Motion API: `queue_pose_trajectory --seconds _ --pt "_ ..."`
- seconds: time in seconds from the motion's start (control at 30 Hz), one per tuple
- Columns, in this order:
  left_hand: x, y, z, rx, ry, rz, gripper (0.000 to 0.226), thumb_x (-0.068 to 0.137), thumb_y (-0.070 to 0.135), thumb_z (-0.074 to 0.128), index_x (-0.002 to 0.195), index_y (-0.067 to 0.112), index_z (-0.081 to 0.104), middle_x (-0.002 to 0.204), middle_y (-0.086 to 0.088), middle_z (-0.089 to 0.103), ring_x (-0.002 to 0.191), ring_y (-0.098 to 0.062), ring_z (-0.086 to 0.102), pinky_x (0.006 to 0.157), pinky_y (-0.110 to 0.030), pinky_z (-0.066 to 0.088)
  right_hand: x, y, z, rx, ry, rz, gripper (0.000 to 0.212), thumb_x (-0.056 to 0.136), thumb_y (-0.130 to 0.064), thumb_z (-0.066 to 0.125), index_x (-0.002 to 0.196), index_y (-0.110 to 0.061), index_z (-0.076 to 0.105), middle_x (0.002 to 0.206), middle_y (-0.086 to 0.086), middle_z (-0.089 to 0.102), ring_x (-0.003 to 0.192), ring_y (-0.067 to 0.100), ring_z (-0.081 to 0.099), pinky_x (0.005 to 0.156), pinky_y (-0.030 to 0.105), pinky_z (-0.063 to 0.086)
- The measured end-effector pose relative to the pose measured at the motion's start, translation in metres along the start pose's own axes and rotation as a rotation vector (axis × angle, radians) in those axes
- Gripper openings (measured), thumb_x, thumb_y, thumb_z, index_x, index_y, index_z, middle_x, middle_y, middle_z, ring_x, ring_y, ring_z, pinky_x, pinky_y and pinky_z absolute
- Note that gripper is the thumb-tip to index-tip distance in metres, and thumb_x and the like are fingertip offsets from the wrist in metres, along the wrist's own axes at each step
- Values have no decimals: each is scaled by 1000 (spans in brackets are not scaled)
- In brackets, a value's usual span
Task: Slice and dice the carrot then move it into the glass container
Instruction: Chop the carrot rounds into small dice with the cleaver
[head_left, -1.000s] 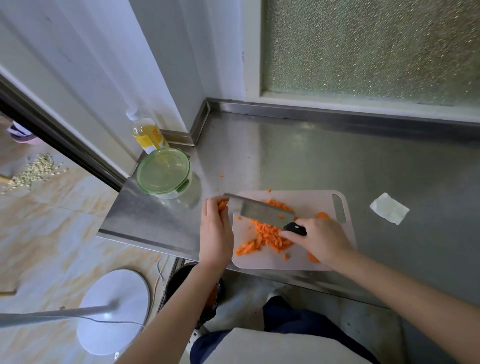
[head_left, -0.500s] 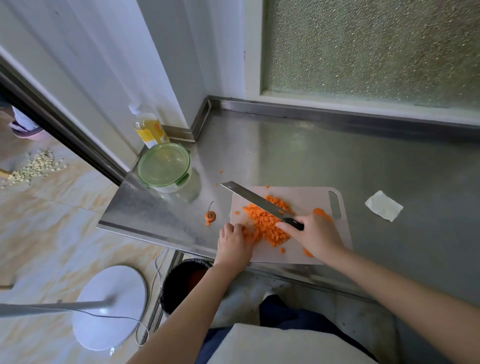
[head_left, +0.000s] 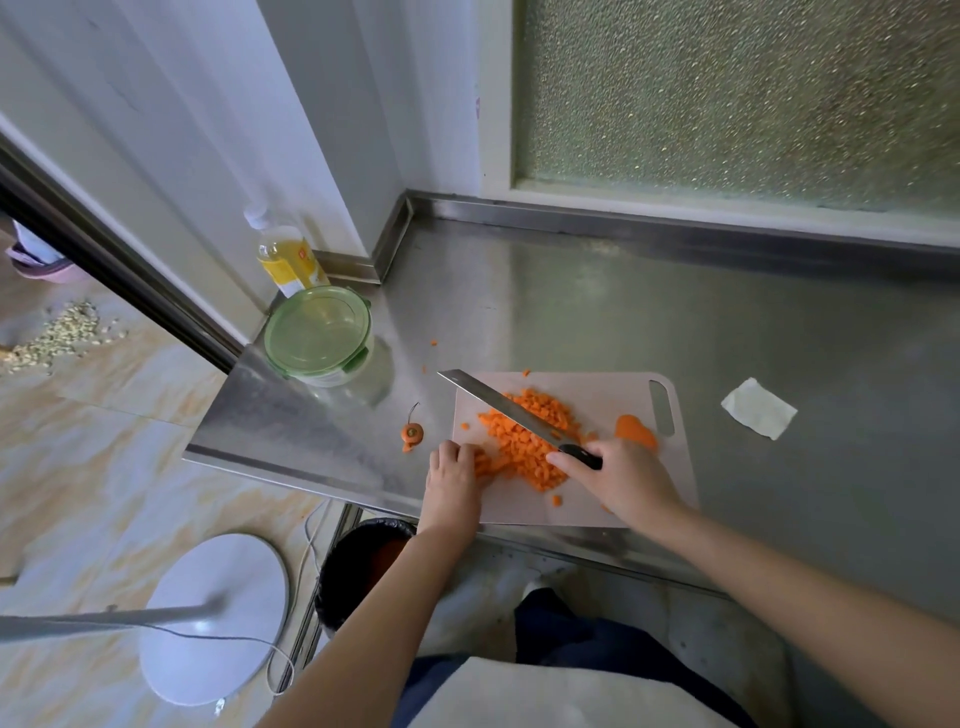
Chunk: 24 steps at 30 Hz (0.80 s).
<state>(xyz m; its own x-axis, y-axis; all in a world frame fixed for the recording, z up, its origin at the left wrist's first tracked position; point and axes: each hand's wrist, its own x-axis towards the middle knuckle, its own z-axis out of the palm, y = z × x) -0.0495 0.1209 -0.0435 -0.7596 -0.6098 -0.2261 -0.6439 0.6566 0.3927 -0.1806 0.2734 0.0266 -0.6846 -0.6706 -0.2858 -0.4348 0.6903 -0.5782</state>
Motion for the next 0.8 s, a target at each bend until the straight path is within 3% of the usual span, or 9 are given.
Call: queue_pose_trajectory --seconds 0.1,0.3,0.47,0.6,0.73,0.8 --pt "9 -3 -2 -8 16 0 33 92 6 50 125 9 48 122 -10 42 114 -26 40 96 -27 32 -3 1 1 36 -4 -2 51 85 -53 59 50 -22 39 42 -7 32 40 7 32 40 20 28" --pt "14 -1 -7 -62 -25 102 35 92 19 56 126 12 52 121 -8 44 115 -25 40 97 -28 32 -7 6 3 88 -12 -20 49 86 -52 59 51 -23 41 40 -8 35 38 6 34 42 18 24" --pt "7 6 -10 5 -2 66 41 92 43 52 129 26 49 122 3 44 116 -17 37 95 -27 20 -12 0 11 248 -35 16 43 92 -43 54 60 -15 58 45 -11 52 48 2 50 50 19 35" --pt "2 10 -9 8 94 41 40 88 47 56 122 27 52 116 7 49 114 -14 40 93 -26 20 -14 -10 18 288 -49 72 50 97 -42 44 51 -22 42 37 -10 44 43 3 43 49 16 32" --pt "4 12 -6 -5 108 6 35 87 42 57 118 27 57 118 7 52 116 -17 40 96 -29 21 -11 -15 27 234 -76 111 56 95 -55 36 57 -15 50 56 1 50 63 24 55 66 36 44" --pt "5 14 -5 -15 110 -5 32 86 39 58 116 27 60 118 6 53 115 -18 41 95 -31 21 -11 -18 29 234 -75 121 60 95 -54 36 65 -7 58 60 5 54 69 28 59 71 39 48"
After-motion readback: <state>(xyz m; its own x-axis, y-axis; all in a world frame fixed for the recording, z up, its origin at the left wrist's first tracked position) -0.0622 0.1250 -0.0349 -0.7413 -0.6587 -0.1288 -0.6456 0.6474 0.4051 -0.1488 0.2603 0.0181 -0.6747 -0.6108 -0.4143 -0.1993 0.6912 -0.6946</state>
